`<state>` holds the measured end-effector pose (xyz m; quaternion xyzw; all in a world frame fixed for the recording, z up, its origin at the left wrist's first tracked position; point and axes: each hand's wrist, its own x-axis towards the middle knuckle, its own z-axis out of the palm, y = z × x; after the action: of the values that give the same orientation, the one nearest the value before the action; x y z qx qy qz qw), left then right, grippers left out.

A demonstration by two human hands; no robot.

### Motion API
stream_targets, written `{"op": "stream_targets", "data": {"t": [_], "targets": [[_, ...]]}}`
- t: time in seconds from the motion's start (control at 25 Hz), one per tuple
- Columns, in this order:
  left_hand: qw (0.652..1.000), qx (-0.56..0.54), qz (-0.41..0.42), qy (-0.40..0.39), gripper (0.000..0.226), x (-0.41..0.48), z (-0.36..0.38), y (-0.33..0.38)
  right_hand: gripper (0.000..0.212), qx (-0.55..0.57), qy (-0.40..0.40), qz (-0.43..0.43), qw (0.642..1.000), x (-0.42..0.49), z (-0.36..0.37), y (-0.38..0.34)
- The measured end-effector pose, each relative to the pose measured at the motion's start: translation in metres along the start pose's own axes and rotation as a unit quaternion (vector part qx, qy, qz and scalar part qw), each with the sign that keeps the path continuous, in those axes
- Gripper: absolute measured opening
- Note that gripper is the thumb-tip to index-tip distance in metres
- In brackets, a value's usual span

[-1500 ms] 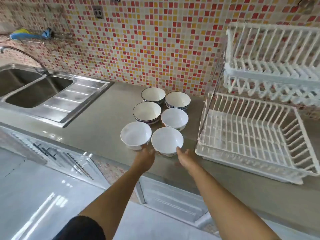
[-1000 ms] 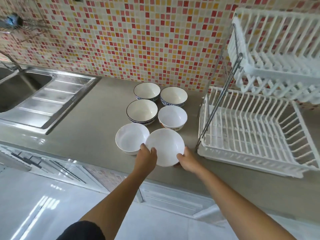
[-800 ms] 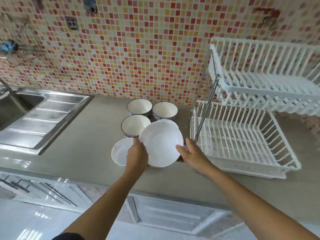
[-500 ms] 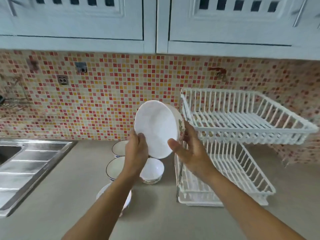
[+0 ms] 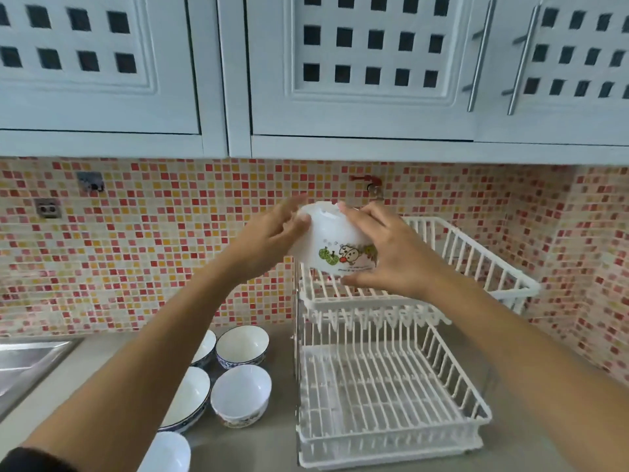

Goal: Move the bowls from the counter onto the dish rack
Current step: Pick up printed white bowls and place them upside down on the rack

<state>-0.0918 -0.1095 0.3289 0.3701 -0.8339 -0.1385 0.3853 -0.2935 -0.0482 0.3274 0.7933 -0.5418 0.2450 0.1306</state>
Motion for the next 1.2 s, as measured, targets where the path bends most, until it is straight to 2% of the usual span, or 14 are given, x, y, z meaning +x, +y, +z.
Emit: {"op": "stream_targets", "data": {"t": [0.08, 0.2, 0.32, 0.44, 0.56, 0.68, 0.76, 1.04, 1.2], "targets": [[0.998, 0.029, 0.0, -0.062, 0.063, 0.019, 0.022, -0.006, 0.104, -0.037, -0.014, -0.02, 0.999, 0.008, 0.003, 0.025], [0.988, 0.106, -0.016, -0.11, 0.08, 0.044, 0.053, -0.02, 0.1, -0.039, -0.054, -0.046, 0.997, 0.022, 0.016, 0.061], [0.986, 0.106, -0.028, -0.123, 0.07, 0.064, 0.081, -0.027, 0.104, -0.029, -0.11, -0.057, 0.992, 0.038, 0.038, 0.096], [0.981, 0.111, -0.048, -0.149, 0.064, 0.079, 0.101, -0.033, 0.112, 0.068, -0.164, 0.019, 0.984, 0.051, 0.061, 0.132], [0.967, 0.156, -0.07, -0.19, 0.067, 0.09, 0.113, -0.041, 0.115, 0.129, -0.224, 0.068, 0.964, 0.061, 0.079, 0.155], [0.941, 0.229, -0.092, -0.232, 0.076, 0.095, 0.124, -0.044, 0.114, 0.101, -0.251, 0.058, 0.961, 0.065, 0.094, 0.159], [0.937, 0.25, -0.095, -0.227, 0.081, 0.096, 0.129, -0.047, 0.117, 0.075, -0.25, 0.052, 0.964, 0.068, 0.101, 0.16], [0.942, 0.254, -0.087, -0.2, 0.07, 0.101, 0.139, -0.053, 0.12, 0.06, -0.26, 0.096, 0.959, 0.069, 0.11, 0.163], [0.94, 0.248, -0.1, -0.212, 0.077, 0.099, 0.135, -0.047, 0.126, 0.068, -0.301, 0.109, 0.945, 0.067, 0.105, 0.164]]}}
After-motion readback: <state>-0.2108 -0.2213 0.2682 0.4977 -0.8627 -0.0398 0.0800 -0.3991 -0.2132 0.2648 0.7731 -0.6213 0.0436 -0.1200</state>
